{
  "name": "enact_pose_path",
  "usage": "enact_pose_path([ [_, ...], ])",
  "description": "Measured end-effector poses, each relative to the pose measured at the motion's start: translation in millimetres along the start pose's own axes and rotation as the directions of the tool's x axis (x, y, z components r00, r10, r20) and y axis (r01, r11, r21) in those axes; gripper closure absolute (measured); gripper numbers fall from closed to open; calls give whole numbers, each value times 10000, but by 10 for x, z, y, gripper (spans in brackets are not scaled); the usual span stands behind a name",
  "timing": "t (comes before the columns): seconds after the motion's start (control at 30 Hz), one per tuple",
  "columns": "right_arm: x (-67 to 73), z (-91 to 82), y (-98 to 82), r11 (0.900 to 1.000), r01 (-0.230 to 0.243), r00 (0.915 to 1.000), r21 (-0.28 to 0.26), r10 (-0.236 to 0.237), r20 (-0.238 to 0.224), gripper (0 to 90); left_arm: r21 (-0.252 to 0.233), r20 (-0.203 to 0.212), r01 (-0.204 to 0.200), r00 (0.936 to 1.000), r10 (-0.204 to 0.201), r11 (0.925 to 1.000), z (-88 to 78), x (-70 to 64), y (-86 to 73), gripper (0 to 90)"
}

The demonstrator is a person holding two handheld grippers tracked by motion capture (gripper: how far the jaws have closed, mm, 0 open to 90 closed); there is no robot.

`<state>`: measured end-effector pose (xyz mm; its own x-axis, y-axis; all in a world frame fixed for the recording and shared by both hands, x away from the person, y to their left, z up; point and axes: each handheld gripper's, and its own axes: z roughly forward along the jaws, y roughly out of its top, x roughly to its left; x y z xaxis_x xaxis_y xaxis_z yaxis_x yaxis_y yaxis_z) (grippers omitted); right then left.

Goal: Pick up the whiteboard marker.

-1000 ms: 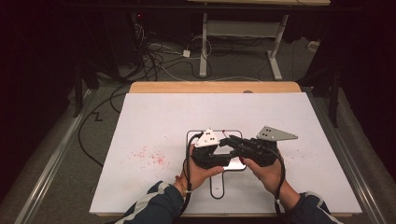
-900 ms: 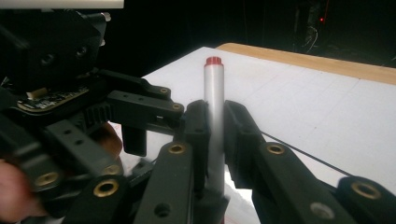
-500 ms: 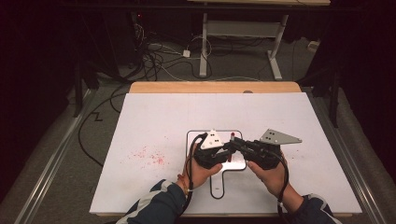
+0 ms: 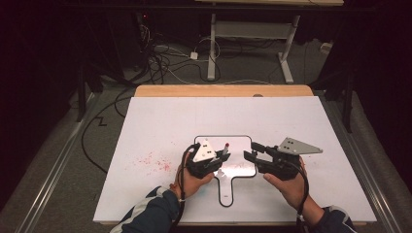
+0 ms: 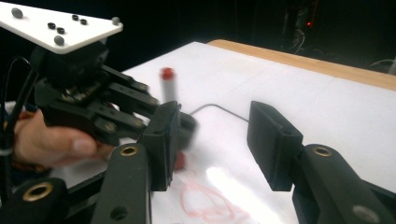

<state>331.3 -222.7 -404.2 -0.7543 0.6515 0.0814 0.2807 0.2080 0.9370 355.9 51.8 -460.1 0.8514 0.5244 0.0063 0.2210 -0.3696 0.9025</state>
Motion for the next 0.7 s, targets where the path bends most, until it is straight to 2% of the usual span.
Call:
enact_pose_path([
  [0.03, -11, -34, -16, 9999, 155, 9998, 46, -155, 103, 530, 0, 0, 0, 10000, 0, 10000, 0, 0, 0, 788],
  [0.13, -30, -127, -88, 9975, 673, 9969, 234, -681, 381, 521, 7, 42, 94, 9999, -95, 10000, -72, 49, -140, 788],
  [0.3, -67, -232, -214, 9932, 1017, 9927, 563, -1050, 587, 511, 171, 55, -50, 10000, 49, 9998, -132, 67, -211, 788],
  [0.6, -140, -366, -302, 9926, 967, 9913, 738, -1027, 825, 490, 541, -514, -300, 9981, 328, 9981, -376, 111, -314, 790],
  [0.7, -158, -411, -337, 9903, 1073, 9892, 882, -1152, 907, 482, 463, -531, -163, 9984, 188, 9988, -442, 152, -359, 790],
])
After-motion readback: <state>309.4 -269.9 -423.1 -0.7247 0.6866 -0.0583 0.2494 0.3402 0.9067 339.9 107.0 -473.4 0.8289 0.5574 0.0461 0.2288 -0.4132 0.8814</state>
